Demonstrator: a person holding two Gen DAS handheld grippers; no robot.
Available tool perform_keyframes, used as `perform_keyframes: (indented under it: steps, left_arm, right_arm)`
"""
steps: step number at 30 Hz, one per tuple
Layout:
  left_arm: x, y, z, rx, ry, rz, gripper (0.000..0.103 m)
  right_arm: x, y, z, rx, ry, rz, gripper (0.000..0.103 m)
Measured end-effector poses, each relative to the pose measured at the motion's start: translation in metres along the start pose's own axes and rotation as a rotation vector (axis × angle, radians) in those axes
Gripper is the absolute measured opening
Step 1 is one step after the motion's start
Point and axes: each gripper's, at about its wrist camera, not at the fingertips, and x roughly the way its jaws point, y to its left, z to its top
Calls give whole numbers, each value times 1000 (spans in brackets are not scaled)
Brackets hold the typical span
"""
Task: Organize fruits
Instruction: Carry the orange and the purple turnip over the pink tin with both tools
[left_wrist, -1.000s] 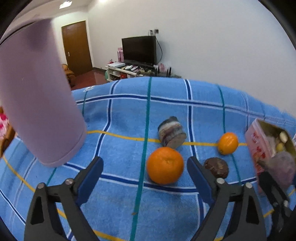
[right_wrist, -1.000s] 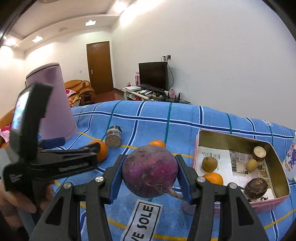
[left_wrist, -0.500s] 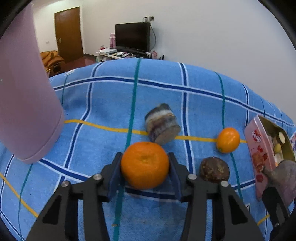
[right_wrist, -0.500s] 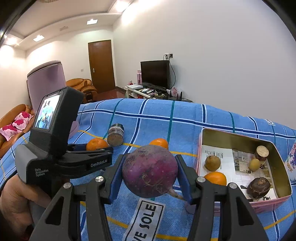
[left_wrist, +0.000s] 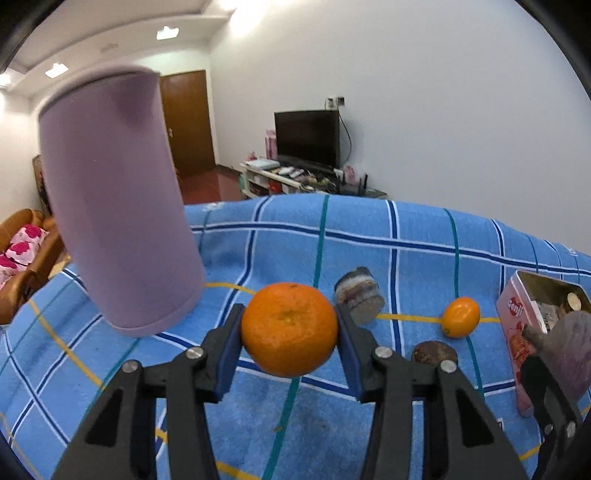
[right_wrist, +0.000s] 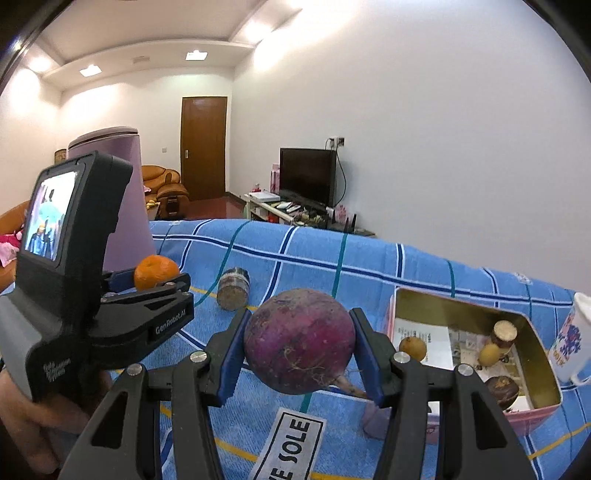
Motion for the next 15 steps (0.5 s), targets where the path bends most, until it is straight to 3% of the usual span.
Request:
perform_keyframes:
  steps: [15]
  left_arm:
    - [-12,0,-3,-30,-8,8,49]
  right_arm:
    - [-6,-7,0,14,2,-27,55]
